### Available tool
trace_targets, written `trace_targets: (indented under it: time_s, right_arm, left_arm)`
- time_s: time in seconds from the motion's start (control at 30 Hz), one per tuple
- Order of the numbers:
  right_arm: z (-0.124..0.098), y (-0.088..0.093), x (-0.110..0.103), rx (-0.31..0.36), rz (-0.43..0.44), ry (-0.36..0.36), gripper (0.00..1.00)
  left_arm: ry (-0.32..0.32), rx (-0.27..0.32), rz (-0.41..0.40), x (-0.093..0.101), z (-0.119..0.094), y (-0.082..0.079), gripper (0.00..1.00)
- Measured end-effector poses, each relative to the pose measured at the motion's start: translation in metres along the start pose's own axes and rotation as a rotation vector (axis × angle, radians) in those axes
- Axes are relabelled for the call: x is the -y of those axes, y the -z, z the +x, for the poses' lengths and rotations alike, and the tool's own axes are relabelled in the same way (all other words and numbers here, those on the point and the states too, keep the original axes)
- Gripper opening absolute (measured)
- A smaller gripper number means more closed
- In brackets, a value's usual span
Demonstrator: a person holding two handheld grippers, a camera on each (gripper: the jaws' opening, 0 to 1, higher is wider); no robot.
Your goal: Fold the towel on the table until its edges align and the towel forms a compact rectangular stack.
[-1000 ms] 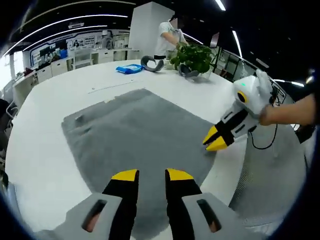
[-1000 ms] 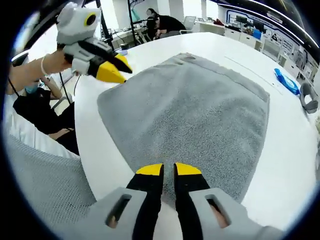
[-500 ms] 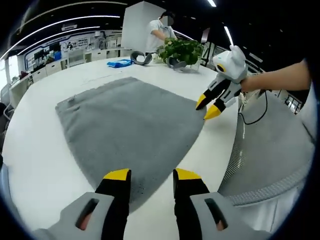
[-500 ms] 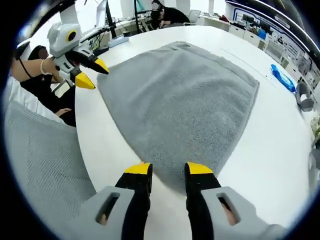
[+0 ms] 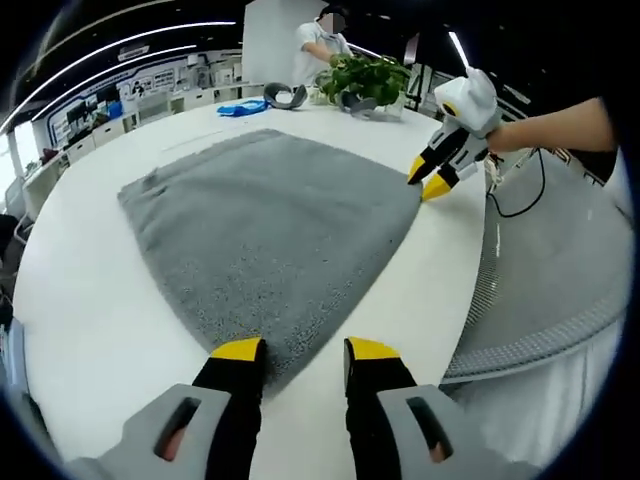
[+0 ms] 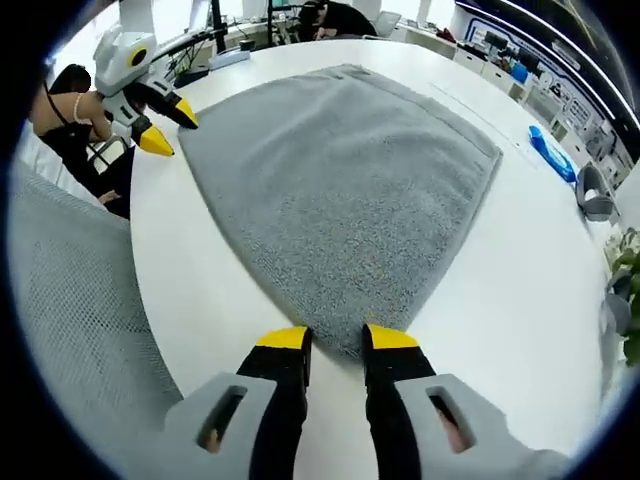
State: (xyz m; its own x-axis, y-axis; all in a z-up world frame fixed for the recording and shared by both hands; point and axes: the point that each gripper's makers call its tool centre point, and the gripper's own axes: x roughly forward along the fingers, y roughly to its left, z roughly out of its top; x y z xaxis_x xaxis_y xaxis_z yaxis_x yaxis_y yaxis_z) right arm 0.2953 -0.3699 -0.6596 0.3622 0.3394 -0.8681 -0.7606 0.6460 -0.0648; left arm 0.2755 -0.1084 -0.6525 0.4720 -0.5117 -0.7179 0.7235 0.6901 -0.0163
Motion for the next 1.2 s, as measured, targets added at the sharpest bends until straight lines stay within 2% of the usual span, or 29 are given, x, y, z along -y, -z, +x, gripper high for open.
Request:
trace_targets:
  time_s: [0.17, 0.23, 0.3, 0.37, 0.43, 0.67, 0.77, 0.97, 1.2]
  right_arm:
    - [-0.002, 0.003, 0.0, 0.036, 0.061, 0.06, 0.1]
    - [-0.003, 0.006, 0.004, 0.034, 0.068, 0.099, 0.05]
    - [-0.003, 0.004, 0.003, 0.056, 0.147, 0.096, 0.04]
    - [-0.004, 0.004, 0.002, 0.061, 0.224, 0.089, 0.02]
    - [-0.006, 0.004, 0.0, 0.062, 0.249, 0.081, 0.01]
    - [-0.018, 0.0, -0.005, 0.054, 0.223, 0.078, 0.0]
    - [-0.031, -0.007, -0.003, 0.077, 0.213, 0.097, 0.0]
    - [-0.053, -0.017, -0.001, 0.118, 0.256, 0.113, 0.0]
    - [-0.073, -0.023, -0.007, 0.134, 0.258, 0.13, 0.0]
  left_arm:
    - [-0.066, -0.025, 0.08, -0.006, 0.001, 0.001, 0.18]
    - [-0.081, -0.022, 0.06, -0.009, 0.001, 0.0, 0.14]
    - [-0.112, -0.021, 0.071, -0.013, 0.001, 0.002, 0.09]
    - [-0.117, -0.02, 0.07, -0.013, 0.001, 0.001, 0.07]
    - [-0.127, -0.026, 0.054, -0.014, 0.0, 0.001, 0.05]
    - [-0.112, -0.042, -0.009, -0.011, -0.007, 0.0, 0.03]
    - [-0.11, -0.019, -0.013, -0.008, -0.019, -0.009, 0.02]
    - [-0.114, 0.025, -0.017, -0.007, -0.037, -0.028, 0.02]
    - [-0.13, 0.053, 0.026, -0.007, -0.056, -0.046, 0.02]
